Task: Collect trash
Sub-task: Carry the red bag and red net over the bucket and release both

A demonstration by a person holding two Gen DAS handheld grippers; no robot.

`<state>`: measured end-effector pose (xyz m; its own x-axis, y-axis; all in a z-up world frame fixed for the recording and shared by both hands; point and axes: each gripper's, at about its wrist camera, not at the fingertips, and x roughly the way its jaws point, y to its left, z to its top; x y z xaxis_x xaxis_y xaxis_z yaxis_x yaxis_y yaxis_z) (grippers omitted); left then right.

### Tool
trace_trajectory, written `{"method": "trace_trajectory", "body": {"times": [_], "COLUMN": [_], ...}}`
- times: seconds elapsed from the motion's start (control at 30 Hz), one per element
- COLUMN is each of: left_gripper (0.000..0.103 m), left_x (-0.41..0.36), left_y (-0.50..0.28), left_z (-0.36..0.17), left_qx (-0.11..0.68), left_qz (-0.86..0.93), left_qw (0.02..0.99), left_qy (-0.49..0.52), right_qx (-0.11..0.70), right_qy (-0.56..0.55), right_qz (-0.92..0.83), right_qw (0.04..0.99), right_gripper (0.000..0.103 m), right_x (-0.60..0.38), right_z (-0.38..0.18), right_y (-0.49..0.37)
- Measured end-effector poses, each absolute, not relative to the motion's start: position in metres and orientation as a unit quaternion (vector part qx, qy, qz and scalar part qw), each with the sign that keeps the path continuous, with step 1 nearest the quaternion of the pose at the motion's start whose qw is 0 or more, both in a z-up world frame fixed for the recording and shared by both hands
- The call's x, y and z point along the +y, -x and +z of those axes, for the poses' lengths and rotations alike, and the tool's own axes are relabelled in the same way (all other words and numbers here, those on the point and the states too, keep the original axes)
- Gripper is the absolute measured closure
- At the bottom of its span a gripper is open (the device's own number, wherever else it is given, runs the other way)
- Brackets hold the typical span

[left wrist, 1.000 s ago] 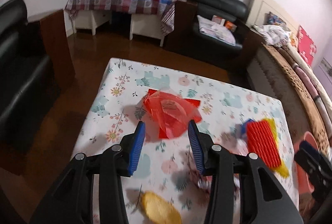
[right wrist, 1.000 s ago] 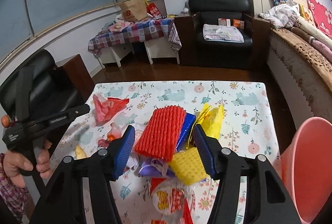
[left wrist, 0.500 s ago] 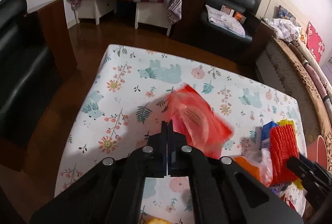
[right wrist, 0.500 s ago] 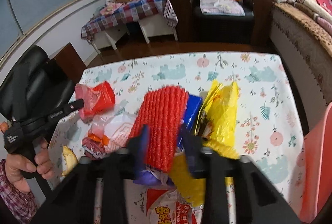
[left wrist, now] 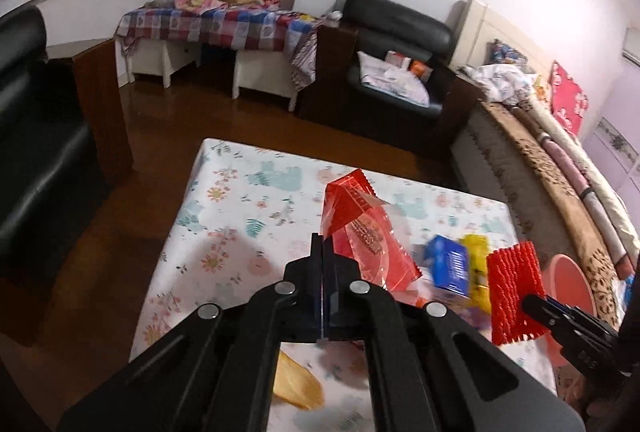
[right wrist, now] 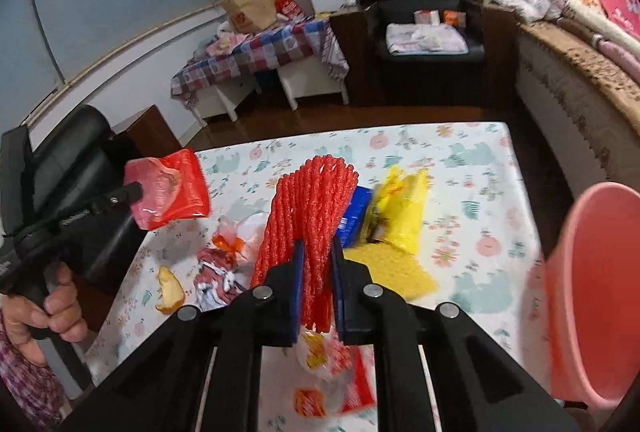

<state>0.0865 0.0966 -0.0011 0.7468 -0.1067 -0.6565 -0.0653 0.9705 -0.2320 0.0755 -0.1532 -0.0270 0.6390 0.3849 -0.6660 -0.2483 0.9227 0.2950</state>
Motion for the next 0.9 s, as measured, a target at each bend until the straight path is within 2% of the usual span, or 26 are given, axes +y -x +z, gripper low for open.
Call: {"method": "trace_trajectory", "body": {"times": [0.27, 0.9], "left_gripper": [0.103, 0.103], "left_x": [0.026, -0.185], "left_y": [-0.065, -0.068], "left_z": [0.016, 0.005], "left_qx": [0.353, 0.375], "left_qz": [-0.093, -0.244], "left_qw": [0.925, 0.894], "left_qy": [0.104, 0.014], "right_qx": [0.373, 0.350], "right_qy": [-0.099, -0.148], "right_qz": [0.107, -0.067], "right_qw": [0.916, 0.923], "right_gripper": [0.091, 0.091], "right_x": [-0.213, -0.383], "right_z": [-0.019, -0.034], "right_y": [-0.039, 0.004]}}
